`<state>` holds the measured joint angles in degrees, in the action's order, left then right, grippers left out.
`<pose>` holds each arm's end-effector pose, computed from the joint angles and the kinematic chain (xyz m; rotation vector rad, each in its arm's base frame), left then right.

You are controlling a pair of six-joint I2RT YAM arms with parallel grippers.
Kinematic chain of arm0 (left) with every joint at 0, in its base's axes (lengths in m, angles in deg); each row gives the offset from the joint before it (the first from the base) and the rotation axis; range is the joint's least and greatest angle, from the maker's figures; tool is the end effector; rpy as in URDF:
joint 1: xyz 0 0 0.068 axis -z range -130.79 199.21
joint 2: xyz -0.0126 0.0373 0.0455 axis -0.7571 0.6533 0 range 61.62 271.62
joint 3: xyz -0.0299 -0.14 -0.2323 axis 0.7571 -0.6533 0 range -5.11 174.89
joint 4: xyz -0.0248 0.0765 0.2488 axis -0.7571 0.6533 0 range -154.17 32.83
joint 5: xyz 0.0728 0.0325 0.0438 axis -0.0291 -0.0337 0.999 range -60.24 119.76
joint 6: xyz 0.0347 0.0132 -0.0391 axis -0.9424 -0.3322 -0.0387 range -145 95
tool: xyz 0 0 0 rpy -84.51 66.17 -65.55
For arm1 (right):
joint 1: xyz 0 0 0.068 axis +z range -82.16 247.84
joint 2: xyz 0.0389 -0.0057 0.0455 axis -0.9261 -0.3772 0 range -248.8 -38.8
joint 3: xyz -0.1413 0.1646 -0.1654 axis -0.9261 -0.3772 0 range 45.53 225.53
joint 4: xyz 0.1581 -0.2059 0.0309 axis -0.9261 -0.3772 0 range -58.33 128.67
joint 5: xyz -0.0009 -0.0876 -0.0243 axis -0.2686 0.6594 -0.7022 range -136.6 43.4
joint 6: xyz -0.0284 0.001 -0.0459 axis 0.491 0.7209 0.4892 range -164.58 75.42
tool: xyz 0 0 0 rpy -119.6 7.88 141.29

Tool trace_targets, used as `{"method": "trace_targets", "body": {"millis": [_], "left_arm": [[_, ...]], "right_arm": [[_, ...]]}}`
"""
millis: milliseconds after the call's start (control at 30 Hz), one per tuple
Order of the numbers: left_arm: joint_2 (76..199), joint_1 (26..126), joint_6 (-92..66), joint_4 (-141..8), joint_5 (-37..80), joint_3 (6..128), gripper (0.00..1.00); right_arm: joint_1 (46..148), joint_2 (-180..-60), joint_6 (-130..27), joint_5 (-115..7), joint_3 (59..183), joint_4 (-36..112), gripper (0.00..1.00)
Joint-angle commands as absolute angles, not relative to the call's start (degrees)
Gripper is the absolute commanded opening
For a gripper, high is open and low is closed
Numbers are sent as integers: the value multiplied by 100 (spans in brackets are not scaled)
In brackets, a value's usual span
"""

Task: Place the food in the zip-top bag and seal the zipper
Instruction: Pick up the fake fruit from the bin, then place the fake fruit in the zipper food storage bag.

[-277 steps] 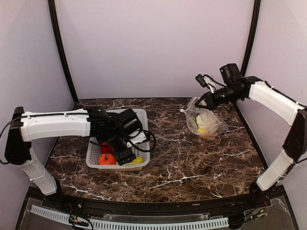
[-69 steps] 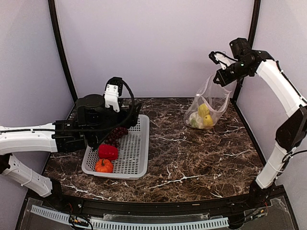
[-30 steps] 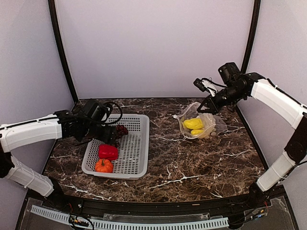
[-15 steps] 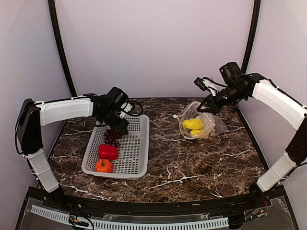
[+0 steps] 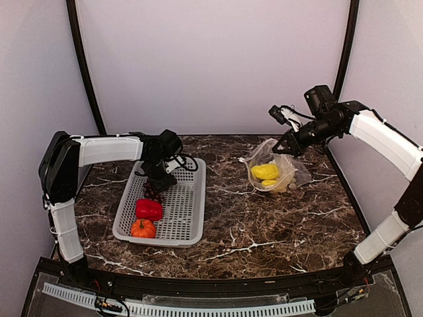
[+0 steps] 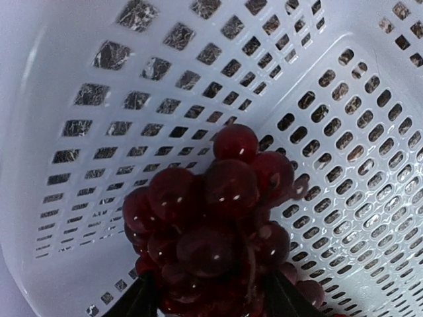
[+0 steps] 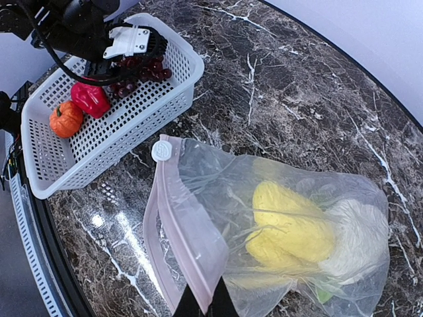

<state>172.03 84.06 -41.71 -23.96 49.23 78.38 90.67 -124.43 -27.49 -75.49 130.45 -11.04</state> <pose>0.3347 -0.2186 0.2044 1.0791 2.4474 0.3677 0.2814 0.1371 0.3525 -1.0283 2.1799 0.6608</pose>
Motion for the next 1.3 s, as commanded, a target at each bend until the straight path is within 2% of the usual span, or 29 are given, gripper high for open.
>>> {"method": "trace_targets", "body": {"millis": [0, 33, 100, 167, 267, 500, 733, 1033, 1267], "left_arm": [[17417, 8341, -4396, -2343, 4942, 7947, 48], [17441, 8340, -4418, -2341, 4907, 7968, 38], [17499, 8340, -4397, -2295, 4874, 8088, 24], [17488, 8340, -4349, -2217, 4812, 8165, 16], [17324, 8340, -4239, -2070, 4715, 8254, 10], [16468, 8365, -4056, -2099, 4367, 8183, 6], [15630, 8443, -3698, -2163, 3782, 8056, 6], [14810, 8784, -3175, -2751, 2733, 7968, 4], [14365, 9305, -3027, -3744, 1753, 7961, 1]], "right_arm": [[9043, -12388, -2762, -7557, 12973, -982, 0], [9043, -12390, -2761, -7540, 12973, -977, 0], [9043, -12397, -2763, -7509, 12973, -990, 0], [9043, -12412, -2767, -7499, 12988, -993, 0], [9043, -12439, -2764, -7497, 13020, -1007, 0], [9043, -12541, -2756, -7488, 13232, -1119, 0], [9043, -12563, -2762, -7403, 13370, -1169, 0], [9043, -12525, -2763, -7363, 13244, -1085, 0], [9043, -12537, -2813, -7422, 13265, -1055, 0]]}}
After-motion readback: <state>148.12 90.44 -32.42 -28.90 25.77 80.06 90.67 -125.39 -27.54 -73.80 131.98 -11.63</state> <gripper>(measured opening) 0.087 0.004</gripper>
